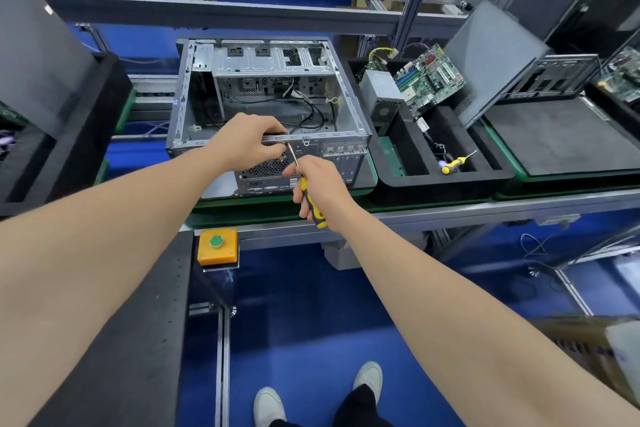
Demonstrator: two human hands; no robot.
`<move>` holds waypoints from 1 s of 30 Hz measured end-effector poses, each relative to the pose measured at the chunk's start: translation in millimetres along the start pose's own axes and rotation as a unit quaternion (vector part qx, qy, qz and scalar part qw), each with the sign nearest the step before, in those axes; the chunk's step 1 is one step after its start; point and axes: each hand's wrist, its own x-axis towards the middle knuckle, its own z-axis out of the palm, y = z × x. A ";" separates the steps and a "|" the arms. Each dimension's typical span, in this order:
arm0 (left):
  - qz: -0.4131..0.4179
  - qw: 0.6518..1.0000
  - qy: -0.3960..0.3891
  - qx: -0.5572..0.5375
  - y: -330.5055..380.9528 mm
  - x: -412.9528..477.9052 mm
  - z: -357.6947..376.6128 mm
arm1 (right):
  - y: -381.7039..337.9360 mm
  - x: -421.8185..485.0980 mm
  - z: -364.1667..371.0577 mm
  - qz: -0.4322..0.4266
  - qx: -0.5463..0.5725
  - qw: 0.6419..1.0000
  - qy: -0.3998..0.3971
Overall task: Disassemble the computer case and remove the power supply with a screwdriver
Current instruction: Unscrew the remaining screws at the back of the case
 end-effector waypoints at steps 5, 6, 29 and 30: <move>-0.006 1.000 0.001 -0.005 -0.2 -0.8 1.4 | -2.2 -2.5 -1.7 0.000 -0.014 1.000 0.007; -0.007 1.000 0.001 -0.005 0.0 -1.1 1.5 | -2.0 -2.9 -1.6 -0.003 -0.019 1.000 0.008; -0.011 1.000 0.003 -0.004 3.4 -2.0 -0.5 | -3.2 -5.3 -0.7 -0.021 -0.047 0.998 0.024; -0.010 1.000 0.003 -0.004 3.6 -2.1 -0.4 | -3.3 -5.4 -1.6 -0.021 -0.049 0.998 0.026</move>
